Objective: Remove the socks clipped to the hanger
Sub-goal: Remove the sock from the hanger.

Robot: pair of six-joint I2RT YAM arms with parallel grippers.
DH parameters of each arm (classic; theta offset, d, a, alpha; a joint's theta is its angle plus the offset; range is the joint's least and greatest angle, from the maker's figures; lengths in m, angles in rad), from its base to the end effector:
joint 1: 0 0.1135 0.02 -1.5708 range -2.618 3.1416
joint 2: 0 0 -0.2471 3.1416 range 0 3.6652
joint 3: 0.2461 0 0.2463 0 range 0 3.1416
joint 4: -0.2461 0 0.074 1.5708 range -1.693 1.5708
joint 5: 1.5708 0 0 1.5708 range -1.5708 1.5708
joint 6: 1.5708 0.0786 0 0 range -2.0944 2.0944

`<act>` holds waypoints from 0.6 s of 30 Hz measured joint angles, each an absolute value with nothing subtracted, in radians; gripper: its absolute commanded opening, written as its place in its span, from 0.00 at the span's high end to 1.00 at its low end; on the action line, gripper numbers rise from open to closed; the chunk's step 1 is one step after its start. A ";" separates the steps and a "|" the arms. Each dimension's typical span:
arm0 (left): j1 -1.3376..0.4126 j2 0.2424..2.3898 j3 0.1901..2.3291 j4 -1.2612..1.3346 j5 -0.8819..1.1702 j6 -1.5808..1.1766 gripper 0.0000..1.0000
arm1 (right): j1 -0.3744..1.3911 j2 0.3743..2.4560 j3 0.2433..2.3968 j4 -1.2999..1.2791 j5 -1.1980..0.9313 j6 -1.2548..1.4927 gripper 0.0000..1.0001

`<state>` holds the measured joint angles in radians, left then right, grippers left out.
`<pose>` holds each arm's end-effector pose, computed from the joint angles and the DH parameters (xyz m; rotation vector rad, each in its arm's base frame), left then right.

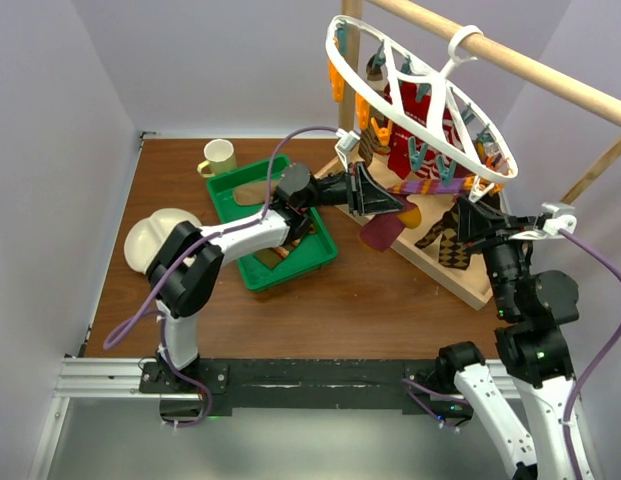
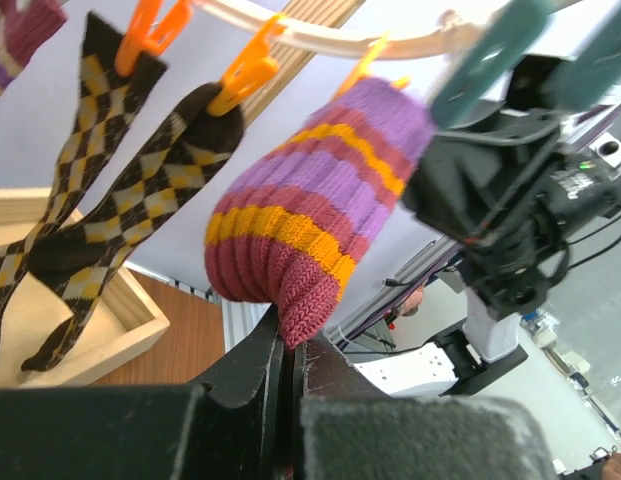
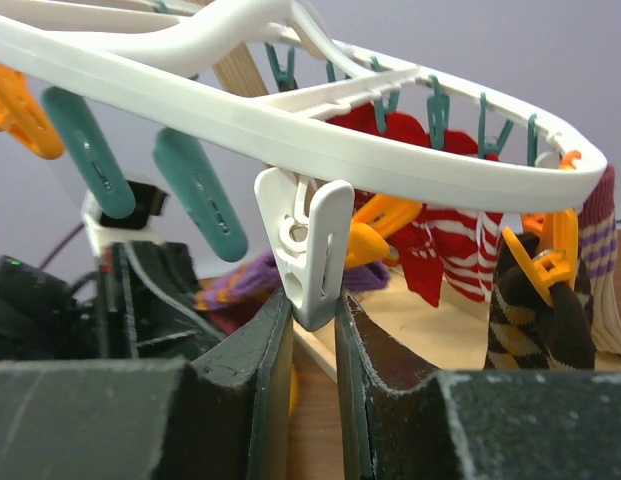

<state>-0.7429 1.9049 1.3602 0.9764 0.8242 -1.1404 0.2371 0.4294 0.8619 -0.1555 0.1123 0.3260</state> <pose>0.2940 -0.3483 0.3278 0.6252 1.4777 -2.0142 0.1317 0.0228 0.4126 0.1548 1.2973 0.4089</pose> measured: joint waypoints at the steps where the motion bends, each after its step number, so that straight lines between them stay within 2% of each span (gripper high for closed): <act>1: -0.749 1.916 1.365 0.972 0.822 -1.139 1.00 | 0.237 0.430 0.884 -0.172 0.104 0.322 0.82; 9: -0.789 1.992 1.420 0.949 0.807 -1.132 1.00 | 0.237 0.454 1.007 -0.220 0.045 0.305 0.86; 18: -0.807 2.016 1.441 0.948 0.800 -1.132 1.00 | 0.237 0.564 1.049 -0.217 -0.049 0.306 0.89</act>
